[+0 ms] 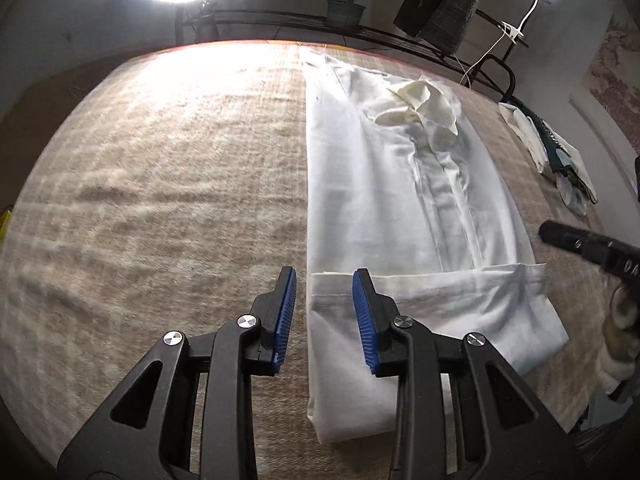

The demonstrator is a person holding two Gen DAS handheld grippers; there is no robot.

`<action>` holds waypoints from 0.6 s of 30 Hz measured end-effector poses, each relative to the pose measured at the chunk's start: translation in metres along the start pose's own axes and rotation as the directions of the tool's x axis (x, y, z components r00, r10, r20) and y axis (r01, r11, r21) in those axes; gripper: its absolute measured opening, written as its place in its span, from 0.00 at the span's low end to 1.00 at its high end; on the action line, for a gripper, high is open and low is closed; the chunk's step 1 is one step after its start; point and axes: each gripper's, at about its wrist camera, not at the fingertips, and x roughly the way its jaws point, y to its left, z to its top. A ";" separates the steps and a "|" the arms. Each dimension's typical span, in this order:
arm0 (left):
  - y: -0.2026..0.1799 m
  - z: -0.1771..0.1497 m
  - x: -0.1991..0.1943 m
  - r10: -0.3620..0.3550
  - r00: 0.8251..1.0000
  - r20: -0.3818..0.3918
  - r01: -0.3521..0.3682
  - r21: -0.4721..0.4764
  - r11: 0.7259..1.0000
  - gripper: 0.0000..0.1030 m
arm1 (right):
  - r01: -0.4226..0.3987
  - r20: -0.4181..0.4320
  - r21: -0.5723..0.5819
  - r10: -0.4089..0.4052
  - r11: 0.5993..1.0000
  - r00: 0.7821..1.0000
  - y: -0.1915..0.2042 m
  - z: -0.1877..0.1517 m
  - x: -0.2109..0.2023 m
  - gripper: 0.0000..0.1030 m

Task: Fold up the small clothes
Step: 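Fold the strip end over toward the collar with both tools, then open, then move both tools to the collar end and close on the shirt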

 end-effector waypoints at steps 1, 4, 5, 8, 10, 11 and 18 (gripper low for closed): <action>0.001 0.002 -0.002 0.000 1.000 0.006 0.000 0.003 1.000 0.30 | -0.006 0.016 0.010 0.006 1.000 1.000 -0.003 0.002 -0.005 0.28; -0.001 0.011 -0.005 -0.014 1.000 0.011 0.013 0.011 1.000 0.30 | -0.008 0.062 0.045 0.005 0.999 0.998 -0.019 0.008 -0.025 0.29; -0.003 0.016 -0.004 -0.019 1.000 0.014 0.018 0.018 1.000 0.30 | -0.006 0.069 0.056 0.002 0.998 0.998 -0.024 0.010 -0.029 0.29; -0.007 0.036 -0.005 -0.028 0.999 0.024 0.027 0.026 0.999 0.30 | 0.002 0.081 0.087 -0.009 0.996 0.997 -0.037 0.016 -0.033 0.31; -0.007 0.055 -0.004 -0.056 0.998 0.028 0.055 0.013 0.998 0.30 | -0.001 0.081 0.104 -0.007 0.995 0.997 -0.044 0.021 -0.032 0.33; -0.006 0.063 -0.004 -0.064 0.997 0.031 0.064 0.008 0.998 0.30 | -0.006 0.079 0.112 -0.003 0.994 0.997 -0.047 0.023 -0.030 0.35; 0.008 0.123 0.033 -0.092 0.996 0.012 0.092 0.005 0.996 0.39 | 0.020 0.090 0.104 -0.030 0.994 0.995 -0.068 0.062 -0.013 0.35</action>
